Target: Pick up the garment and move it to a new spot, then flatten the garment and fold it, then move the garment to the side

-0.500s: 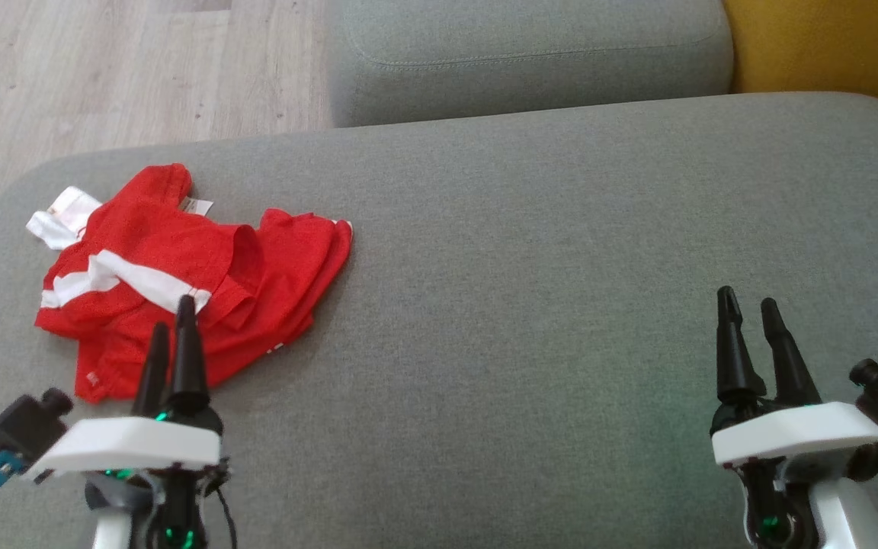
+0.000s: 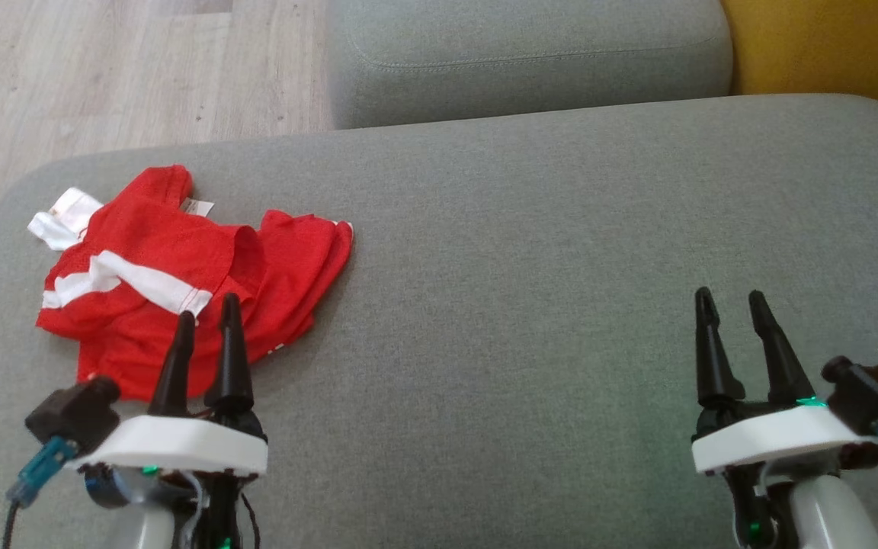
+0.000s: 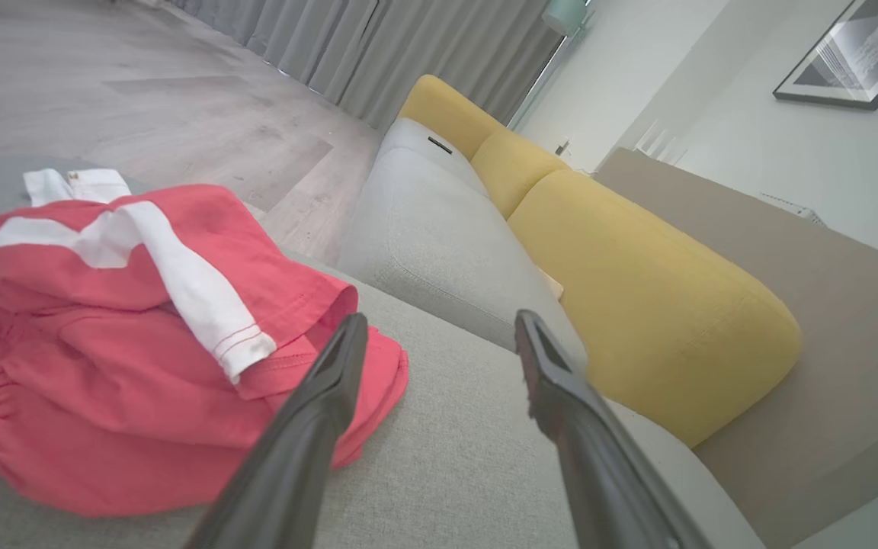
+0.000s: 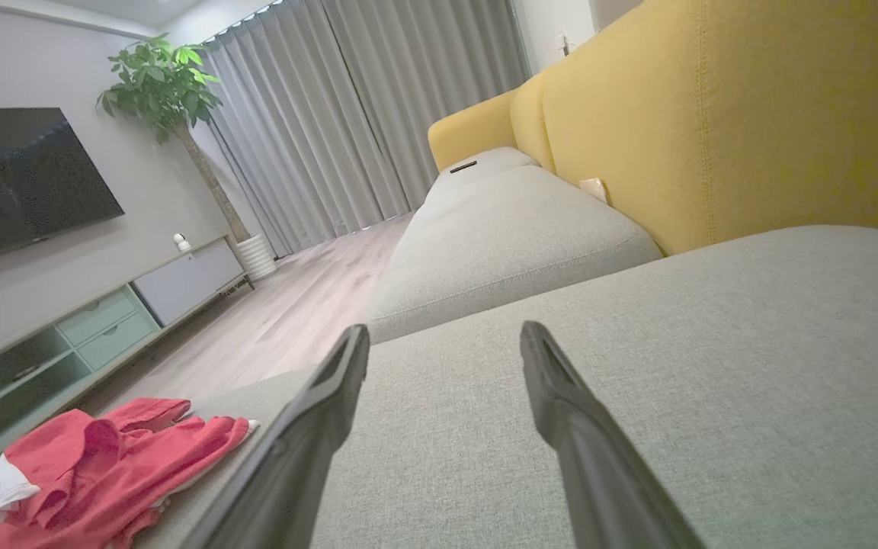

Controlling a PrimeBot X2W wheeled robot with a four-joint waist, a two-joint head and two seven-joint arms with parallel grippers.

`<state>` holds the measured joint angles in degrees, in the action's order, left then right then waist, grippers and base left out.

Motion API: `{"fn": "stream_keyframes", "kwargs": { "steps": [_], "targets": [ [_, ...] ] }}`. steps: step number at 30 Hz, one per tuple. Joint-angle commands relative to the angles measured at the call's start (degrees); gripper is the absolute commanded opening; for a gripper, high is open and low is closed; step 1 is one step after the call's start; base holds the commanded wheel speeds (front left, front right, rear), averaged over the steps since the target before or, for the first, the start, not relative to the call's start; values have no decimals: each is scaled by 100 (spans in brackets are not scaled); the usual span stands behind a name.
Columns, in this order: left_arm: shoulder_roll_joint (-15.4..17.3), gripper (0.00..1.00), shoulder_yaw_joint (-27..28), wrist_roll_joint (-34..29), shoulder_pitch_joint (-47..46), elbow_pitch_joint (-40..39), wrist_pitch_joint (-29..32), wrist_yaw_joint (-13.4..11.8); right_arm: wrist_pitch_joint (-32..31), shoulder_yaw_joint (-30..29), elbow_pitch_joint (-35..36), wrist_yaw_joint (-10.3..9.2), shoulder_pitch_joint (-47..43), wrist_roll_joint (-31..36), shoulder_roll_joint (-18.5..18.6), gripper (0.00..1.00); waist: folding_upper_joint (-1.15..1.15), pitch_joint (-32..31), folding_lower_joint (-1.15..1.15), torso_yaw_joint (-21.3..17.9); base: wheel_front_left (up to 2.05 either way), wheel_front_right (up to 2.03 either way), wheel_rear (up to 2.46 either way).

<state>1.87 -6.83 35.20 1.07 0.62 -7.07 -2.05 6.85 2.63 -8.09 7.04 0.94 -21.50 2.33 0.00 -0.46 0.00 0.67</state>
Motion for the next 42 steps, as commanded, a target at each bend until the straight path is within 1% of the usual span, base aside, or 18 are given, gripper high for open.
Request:
{"fn": "stream_keyframes", "kwargs": {
  "steps": [1, 6, 9, 17, 21, 23, 28, 30, 34, 36, 39, 42],
  "targets": [
    [75, 100, 72, -253, -151, -259, -88, -41, 103, 138, 250, 30, 309, 235, 40, 100, 0, 0, 0, 4, 0, 0, 0],
    [87, 100, -60, -730, -120, -241, -171, -100, 188, 212, 243, 31, 295, 625, 42, 100, 0, -1, 0, 13, 0, 0, 0],
    [172, 100, -239, -1096, -111, -202, -222, -125, 239, 234, 263, 33, 286, 865, 43, 100, 0, -1, 0, 15, 0, 0, 0],
    [349, 100, -660, -1795, -143, -119, -356, -368, 374, 288, 280, 36, 282, 1522, 46, 100, 0, -7, 0, 14, 0, 0, 0],
    [384, 100, -804, -1975, -152, -161, -422, -512, 441, 320, 324, 37, 291, 1694, 47, 100, 0, -9, 0, 11, 0, 0, 0],
    [341, 100, -799, -1889, -133, -183, -456, -471, 475, 348, 337, 38, 285, 1712, 48, 100, 0, -15, 0, 12, 0, 0, 0],
    [237, 100, -639, -1829, -93, -311, -523, -344, 543, 297, 295, 39, 234, 1477, 49, 100, 0, -21, 0, 19, 0, 0, 0],
    [175, 100, -515, -1750, -38, -355, -557, -230, 576, 267, 264, 40, 211, 1277, 50, 100, 0, -22, 0, 18, 0, 0, 0],
    [111, 100, -318, -1648, 73, -289, -624, 80, 644, 232, 207, 41, 188, 974, 51, 100, 0, -28, 0, 11, 0, 0, 0],
    [102, 100, -252, -1630, 109, -260, -657, 178, 678, 242, 121, 42, 185, 908, 52, 100, 0, -37, 0, 8, 0, 0, 0],
    [100, 100, -262, -1536, 143, -195, -707, 221, 729, 293, -84, 43, 182, 861, 53, 100, 0, -50, 0, 4, 0, 0, 0],
    [101, 100, -334, -1569, 170, -60, -758, 263, 779, 368, -261, 44, 215, 991, 54, 100, 0, -65, 0, 2, 0, 0, 0]
  ]
}}
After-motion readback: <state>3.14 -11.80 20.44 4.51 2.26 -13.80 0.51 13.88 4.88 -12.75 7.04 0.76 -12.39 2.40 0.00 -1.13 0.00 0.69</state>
